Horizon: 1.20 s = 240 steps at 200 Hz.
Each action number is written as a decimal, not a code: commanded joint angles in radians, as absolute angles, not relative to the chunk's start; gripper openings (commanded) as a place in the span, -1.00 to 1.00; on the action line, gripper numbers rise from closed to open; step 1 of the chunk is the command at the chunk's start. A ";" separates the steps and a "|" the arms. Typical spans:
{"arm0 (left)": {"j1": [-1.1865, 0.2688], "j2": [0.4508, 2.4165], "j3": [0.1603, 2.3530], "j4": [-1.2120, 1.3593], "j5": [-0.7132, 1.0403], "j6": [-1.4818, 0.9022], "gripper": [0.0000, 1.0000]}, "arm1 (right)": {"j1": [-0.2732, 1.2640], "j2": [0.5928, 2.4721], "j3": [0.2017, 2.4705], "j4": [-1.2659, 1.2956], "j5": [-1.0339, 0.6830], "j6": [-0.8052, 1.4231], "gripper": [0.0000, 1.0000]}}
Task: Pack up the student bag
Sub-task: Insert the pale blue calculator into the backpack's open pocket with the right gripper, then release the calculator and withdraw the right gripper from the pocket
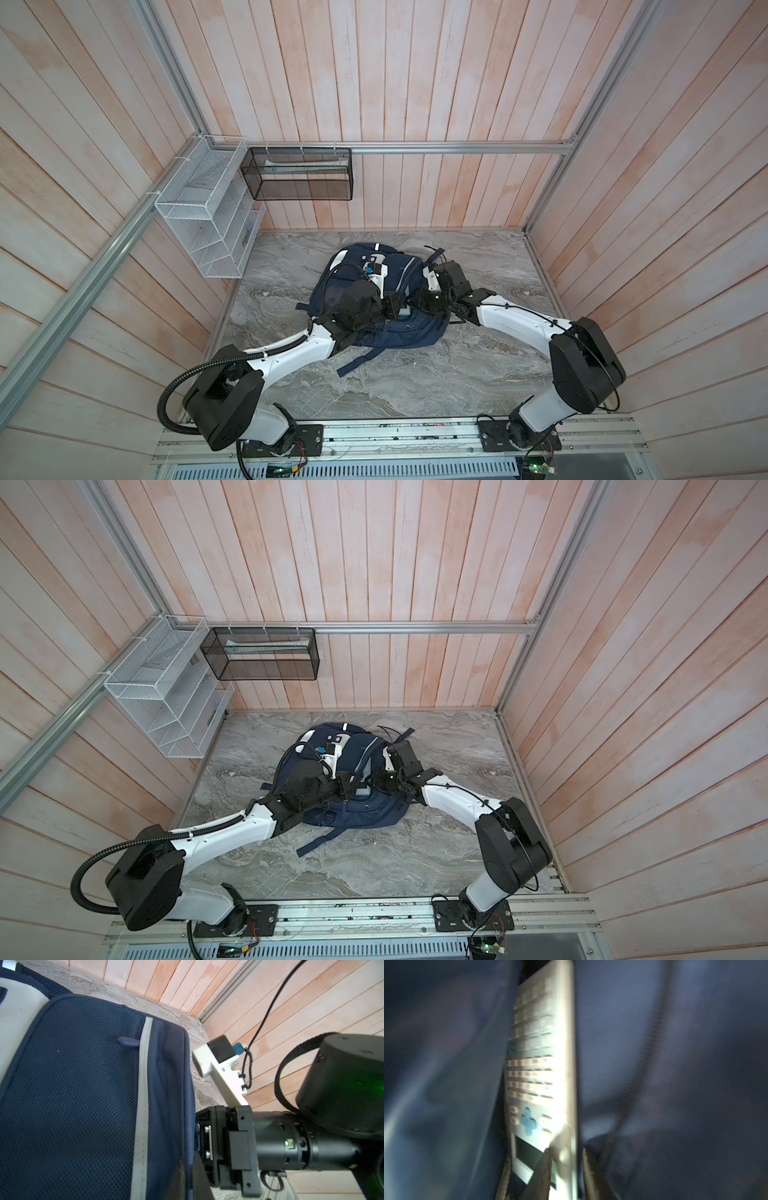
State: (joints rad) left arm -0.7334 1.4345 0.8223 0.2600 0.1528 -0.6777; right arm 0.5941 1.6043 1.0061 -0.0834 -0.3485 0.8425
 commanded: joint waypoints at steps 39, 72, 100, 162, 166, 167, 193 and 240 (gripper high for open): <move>-0.764 1.446 0.834 0.316 0.206 -0.690 -1.00 | 0.620 1.597 1.049 -0.087 -0.318 0.803 -0.47; -0.763 1.451 0.832 0.313 0.212 -0.690 -0.75 | 0.617 1.481 0.992 -0.200 -0.250 0.761 -0.08; -0.755 1.418 0.811 0.297 0.212 -0.691 -0.23 | 0.625 1.323 0.863 -0.263 -0.138 0.752 0.20; -0.692 1.187 0.615 0.225 0.167 -0.787 0.76 | 0.960 1.143 0.747 -0.344 0.454 0.706 0.38; -0.681 1.176 0.594 0.231 0.169 -0.801 0.76 | 0.988 1.142 0.741 -0.331 0.482 0.711 0.38; -0.679 1.172 0.589 0.234 0.171 -0.806 0.76 | 0.994 1.141 0.739 -0.324 0.487 0.712 0.38; -0.610 1.155 0.459 0.385 0.224 -0.911 0.72 | 1.069 1.224 0.761 -0.222 0.486 0.743 0.96; -0.583 1.260 0.463 0.461 0.224 -0.915 0.55 | 1.221 1.480 0.934 -0.180 0.545 0.797 0.03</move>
State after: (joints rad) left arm -0.5869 1.2297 0.4408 0.3645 0.2142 -0.8986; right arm 1.1858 1.3994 0.8673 -0.2462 0.5049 0.7803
